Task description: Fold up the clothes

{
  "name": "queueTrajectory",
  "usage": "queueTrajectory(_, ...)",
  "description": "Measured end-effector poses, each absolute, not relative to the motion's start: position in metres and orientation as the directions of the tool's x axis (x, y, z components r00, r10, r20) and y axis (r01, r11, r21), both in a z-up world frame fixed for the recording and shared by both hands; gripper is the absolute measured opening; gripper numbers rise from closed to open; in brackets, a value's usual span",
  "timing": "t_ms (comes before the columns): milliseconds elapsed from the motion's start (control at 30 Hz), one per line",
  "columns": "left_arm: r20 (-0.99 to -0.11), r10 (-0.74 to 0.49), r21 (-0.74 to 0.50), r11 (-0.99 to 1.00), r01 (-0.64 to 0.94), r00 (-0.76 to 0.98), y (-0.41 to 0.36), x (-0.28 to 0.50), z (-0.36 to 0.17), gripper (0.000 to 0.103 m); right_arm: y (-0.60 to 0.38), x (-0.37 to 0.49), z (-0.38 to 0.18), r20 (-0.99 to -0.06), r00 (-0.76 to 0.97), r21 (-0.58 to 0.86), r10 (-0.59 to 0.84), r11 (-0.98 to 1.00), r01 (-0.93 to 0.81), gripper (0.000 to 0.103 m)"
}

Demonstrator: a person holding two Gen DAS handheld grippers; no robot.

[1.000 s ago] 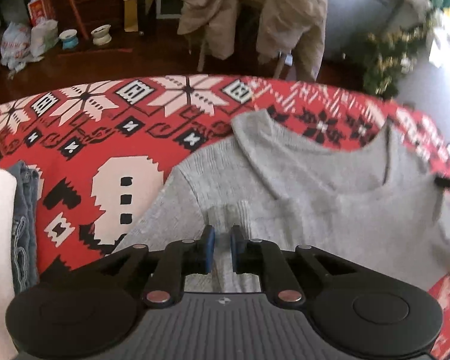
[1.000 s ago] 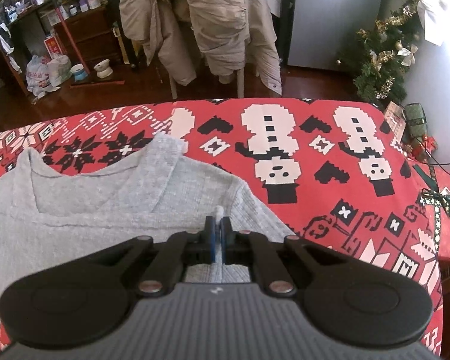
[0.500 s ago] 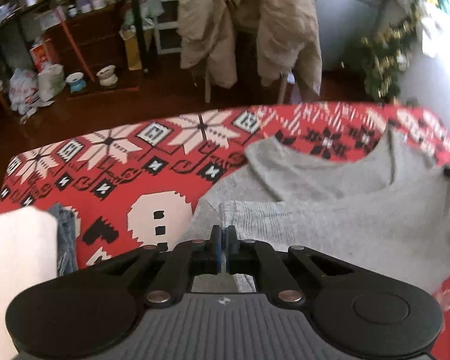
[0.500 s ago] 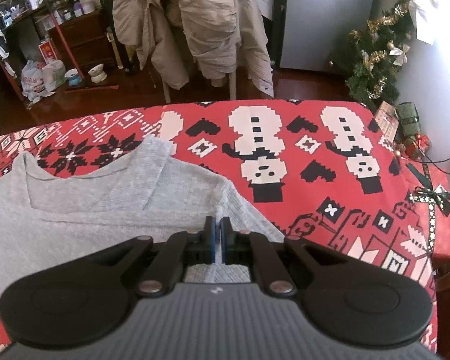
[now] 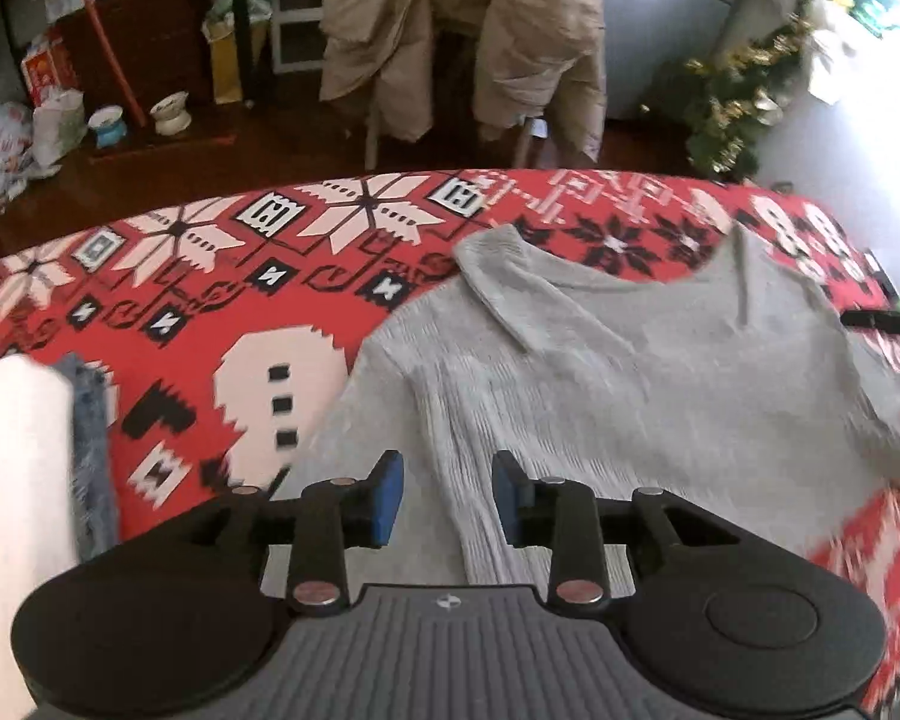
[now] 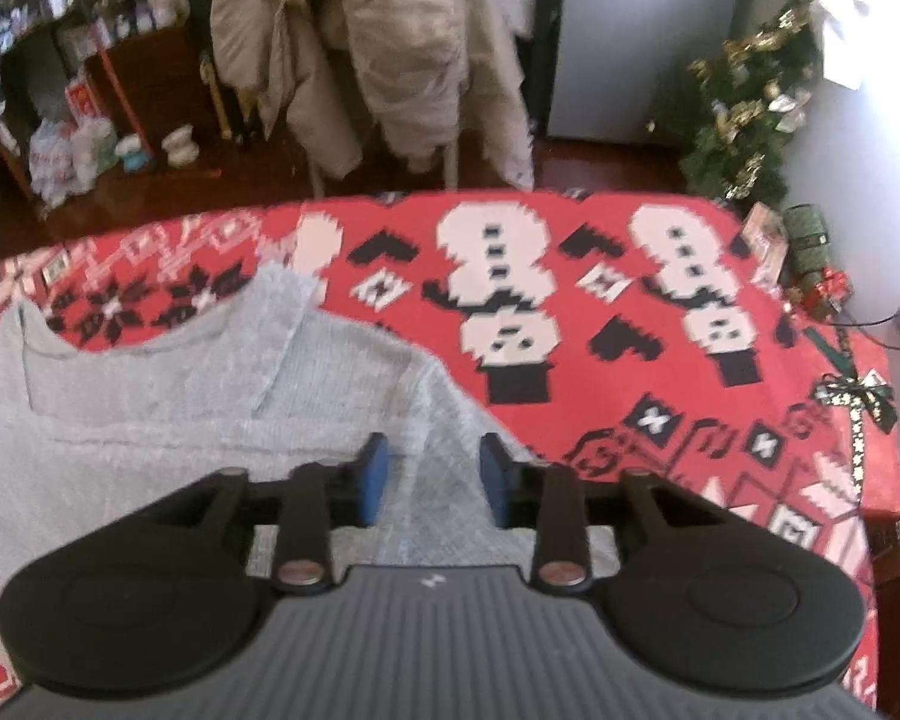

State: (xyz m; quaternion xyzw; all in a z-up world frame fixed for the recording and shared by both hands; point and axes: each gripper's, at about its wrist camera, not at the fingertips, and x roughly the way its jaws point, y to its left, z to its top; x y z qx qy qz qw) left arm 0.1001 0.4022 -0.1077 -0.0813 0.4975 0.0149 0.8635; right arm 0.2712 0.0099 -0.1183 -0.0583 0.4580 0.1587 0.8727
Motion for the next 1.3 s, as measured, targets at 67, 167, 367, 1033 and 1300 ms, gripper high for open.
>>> queueTrajectory(67, -0.868, -0.072, -0.1, 0.995, -0.031, 0.492, 0.389, 0.081, -0.101, 0.031, 0.002, 0.259, -0.107, -0.812, 0.536, 0.059, 0.232, 0.946, -0.32, 0.038)
queueTrajectory(167, -0.883, -0.074, 0.009, 0.985, 0.175, 0.463, 0.357, 0.054, -0.1, 0.031, -0.012, 0.234, -0.093, -0.821, 0.523, 0.078, 0.229, 0.952, -0.295, 0.038)
queueTrajectory(367, -0.907, -0.05, 0.138, 0.904, 0.405, 0.419, 0.325, 0.026, -0.126, 0.031, -0.025, 0.176, -0.085, -0.861, 0.453, 0.101, 0.231, 0.951, -0.293, 0.038)
queueTrajectory(1033, -0.905, -0.215, -0.265, 0.96, -0.092, 0.368, 0.403, 0.024, -0.138, 0.006, -0.029, 0.156, -0.11, -0.902, 0.373, 0.114, 0.218, 0.953, -0.281, 0.004)
queueTrajectory(1300, -0.926, -0.2, -0.243, 0.965, -0.1, 0.322, 0.41, 0.025, -0.138, 0.008, -0.043, 0.156, -0.119, -0.923, 0.331, 0.116, 0.195, 0.963, -0.243, 0.003)
